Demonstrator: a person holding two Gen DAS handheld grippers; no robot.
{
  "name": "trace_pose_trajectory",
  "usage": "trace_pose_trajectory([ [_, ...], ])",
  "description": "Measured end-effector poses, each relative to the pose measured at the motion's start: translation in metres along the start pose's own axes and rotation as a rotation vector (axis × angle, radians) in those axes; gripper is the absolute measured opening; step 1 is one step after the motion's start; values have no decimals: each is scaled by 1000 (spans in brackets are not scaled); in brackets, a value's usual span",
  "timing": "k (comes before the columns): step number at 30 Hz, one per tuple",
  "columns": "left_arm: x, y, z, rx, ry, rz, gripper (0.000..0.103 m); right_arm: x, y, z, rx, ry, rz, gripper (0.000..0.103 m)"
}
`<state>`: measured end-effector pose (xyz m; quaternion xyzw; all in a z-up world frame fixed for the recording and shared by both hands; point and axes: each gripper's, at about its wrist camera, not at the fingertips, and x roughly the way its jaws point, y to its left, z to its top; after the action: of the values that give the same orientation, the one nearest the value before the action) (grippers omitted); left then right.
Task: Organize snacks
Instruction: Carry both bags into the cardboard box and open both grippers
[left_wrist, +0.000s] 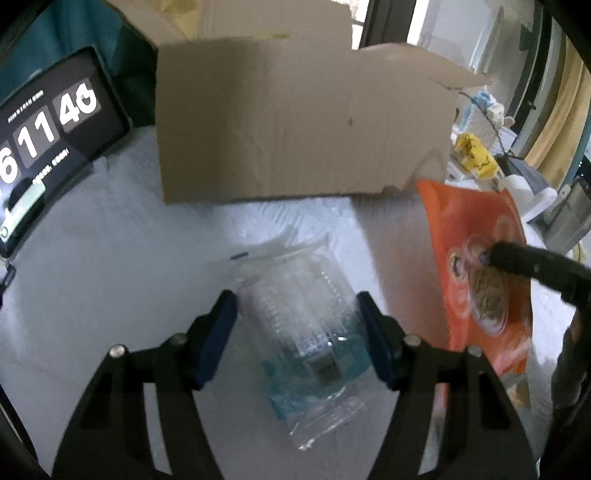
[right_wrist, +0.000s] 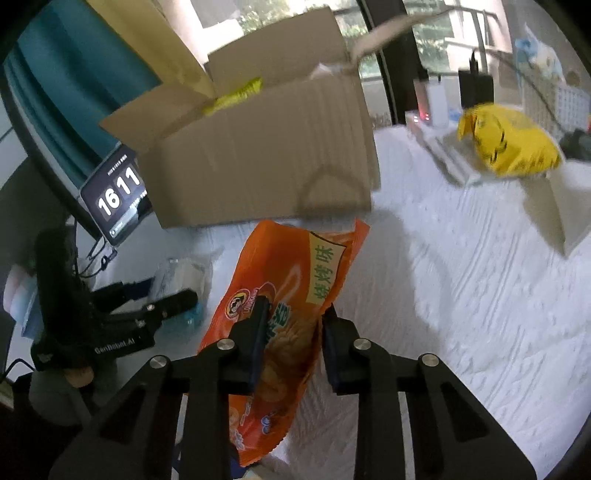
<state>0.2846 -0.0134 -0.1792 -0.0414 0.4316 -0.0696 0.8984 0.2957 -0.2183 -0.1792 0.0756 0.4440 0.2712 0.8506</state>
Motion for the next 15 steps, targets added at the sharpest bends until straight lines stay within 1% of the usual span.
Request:
trace_pose_trajectory([
  [10,-51,2,18,34,-113,9,67,-39,10,34,-39,-98,-2,28],
  [15,-73,2,37,52,-176,18,67,-57,21,53,-64,-155,2,28],
])
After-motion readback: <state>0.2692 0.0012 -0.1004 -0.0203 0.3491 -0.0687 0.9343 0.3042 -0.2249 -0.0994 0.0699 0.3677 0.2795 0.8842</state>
